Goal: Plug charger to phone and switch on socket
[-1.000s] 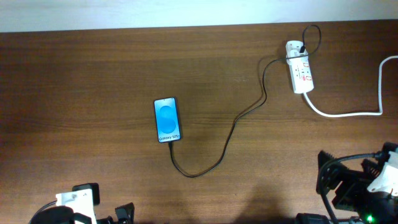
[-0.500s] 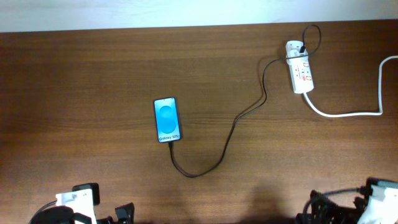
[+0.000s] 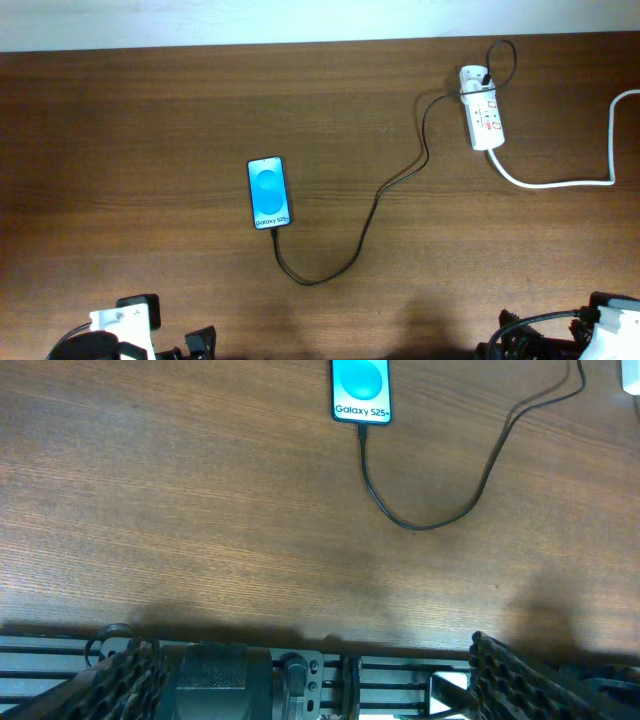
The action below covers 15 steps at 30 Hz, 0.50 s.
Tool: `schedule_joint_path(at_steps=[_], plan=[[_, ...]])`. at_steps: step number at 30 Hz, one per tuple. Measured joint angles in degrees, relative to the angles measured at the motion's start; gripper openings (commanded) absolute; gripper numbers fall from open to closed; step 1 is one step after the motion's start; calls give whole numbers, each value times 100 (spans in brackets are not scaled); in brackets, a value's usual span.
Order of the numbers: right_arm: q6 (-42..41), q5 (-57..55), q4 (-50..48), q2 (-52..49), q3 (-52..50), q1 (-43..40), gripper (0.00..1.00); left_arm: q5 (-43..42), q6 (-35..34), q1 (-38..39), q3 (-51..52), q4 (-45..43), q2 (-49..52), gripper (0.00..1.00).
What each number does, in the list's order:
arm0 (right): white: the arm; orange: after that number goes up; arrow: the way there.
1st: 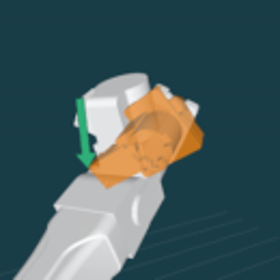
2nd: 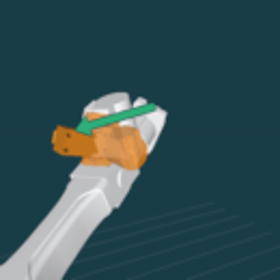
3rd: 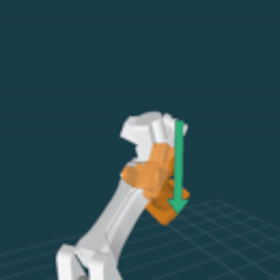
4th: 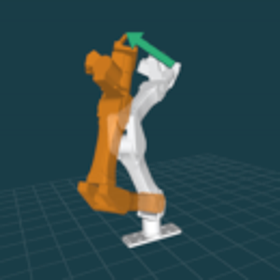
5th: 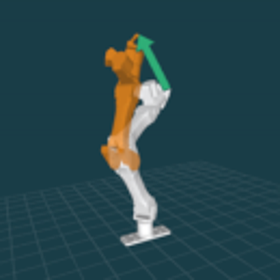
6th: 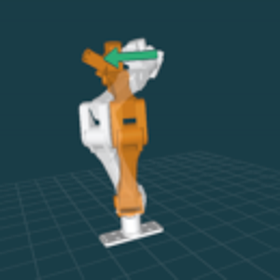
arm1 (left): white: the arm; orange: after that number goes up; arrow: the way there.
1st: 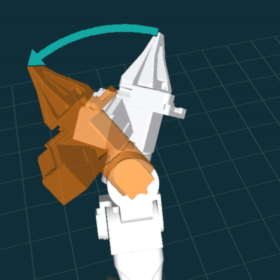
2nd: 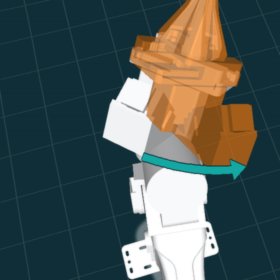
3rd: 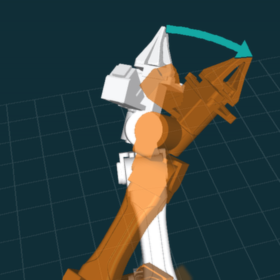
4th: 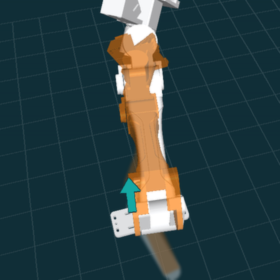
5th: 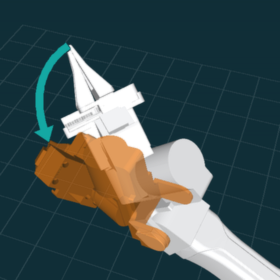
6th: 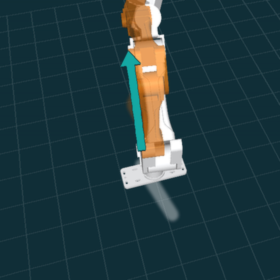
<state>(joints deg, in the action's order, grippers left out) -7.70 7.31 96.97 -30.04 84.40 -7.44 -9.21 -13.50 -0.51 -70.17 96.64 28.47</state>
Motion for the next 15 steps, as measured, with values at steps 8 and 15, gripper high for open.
schedule_joint_path(at_steps=[8, 15], plan=[[0, 0, 0, 2, 0, 0, 98, 0, 0, 0, 0, 0, 0, 99], [-2, 0, 0, 463, -9, 0, 98, 0, 0, 0, 0, 0, 0, 99]])
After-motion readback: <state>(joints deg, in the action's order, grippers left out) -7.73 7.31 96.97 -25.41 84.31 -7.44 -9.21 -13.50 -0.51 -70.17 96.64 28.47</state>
